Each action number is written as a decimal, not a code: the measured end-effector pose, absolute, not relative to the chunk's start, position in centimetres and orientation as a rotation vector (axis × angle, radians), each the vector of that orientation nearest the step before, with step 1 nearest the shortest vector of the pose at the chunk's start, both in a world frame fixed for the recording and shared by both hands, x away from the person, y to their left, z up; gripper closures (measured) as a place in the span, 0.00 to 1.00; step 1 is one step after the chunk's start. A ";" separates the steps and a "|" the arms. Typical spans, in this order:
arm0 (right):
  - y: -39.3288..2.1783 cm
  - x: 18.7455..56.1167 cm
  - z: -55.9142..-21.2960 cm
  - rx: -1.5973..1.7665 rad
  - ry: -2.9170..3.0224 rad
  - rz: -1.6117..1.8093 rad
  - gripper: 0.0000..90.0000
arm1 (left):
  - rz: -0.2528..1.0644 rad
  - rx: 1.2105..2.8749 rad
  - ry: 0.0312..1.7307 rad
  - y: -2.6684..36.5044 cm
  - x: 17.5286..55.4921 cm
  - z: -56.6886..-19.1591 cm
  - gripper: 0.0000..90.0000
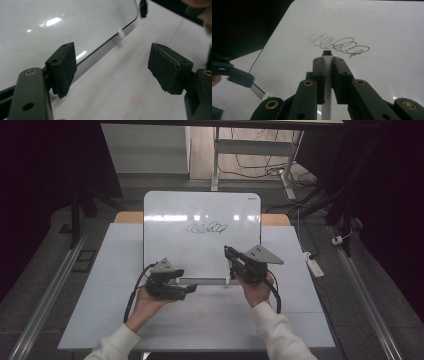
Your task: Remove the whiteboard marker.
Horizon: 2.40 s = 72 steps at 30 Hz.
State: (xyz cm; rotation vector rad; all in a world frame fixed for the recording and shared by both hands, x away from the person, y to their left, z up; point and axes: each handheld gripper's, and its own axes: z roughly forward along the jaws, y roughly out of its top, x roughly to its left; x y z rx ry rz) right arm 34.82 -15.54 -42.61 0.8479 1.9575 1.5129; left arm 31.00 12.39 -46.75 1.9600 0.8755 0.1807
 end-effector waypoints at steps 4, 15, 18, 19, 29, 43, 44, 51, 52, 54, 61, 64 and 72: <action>-15.2 34.5 -42.6 0.812 1.972 1.530 0.90 | 0.105 1.938 0.859 10.8 32.3 -46.4 0.28; -13.8 33.6 -42.7 0.748 2.008 1.558 0.90 | 0.013 1.935 0.796 7.5 33.9 -46.3 0.37; -13.4 33.3 -42.8 0.728 2.022 1.562 0.90 | -0.010 1.936 0.773 7.0 34.1 -46.3 0.44; -13.4 33.3 -42.8 0.721 2.030 1.562 0.90 | -0.017 1.934 0.769 6.9 34.2 -46.3 0.46; -12.6 32.8 -42.9 0.669 2.048 1.578 0.90 | -0.071 1.930 0.747 6.4 34.8 -46.8 0.64; -12.3 32.4 -42.7 0.634 2.073 1.608 0.88 | -0.049 1.944 0.735 6.4 34.7 -47.2 0.87; -12.4 32.5 -42.6 0.631 2.083 1.625 0.84 | -0.039 1.942 0.733 6.5 34.7 -47.1 0.87; -15.6 32.4 -41.7 0.671 2.080 1.680 0.58 | 0.032 1.912 0.722 8.5 34.3 -46.4 0.87; -16.5 32.4 -41.7 0.673 2.089 1.674 0.55 | 0.039 1.904 0.719 8.9 34.2 -46.3 0.87; -18.4 32.4 -42.1 0.707 2.095 1.642 0.52 | 0.055 1.897 0.713 9.6 34.0 -46.0 0.87; -25.5 31.1 -45.3 0.805 2.135 1.486 0.49 | 0.093 1.858 0.687 11.6 33.8 -45.2 0.87; -28.1 30.6 -46.6 0.850 2.143 1.443 0.47 | 0.105 1.838 0.692 12.3 33.8 -45.0 0.87; -31.1 30.8 -48.1 0.908 2.115 1.362 0.47 | 0.181 1.776 0.714 14.2 34.1 -44.6 0.87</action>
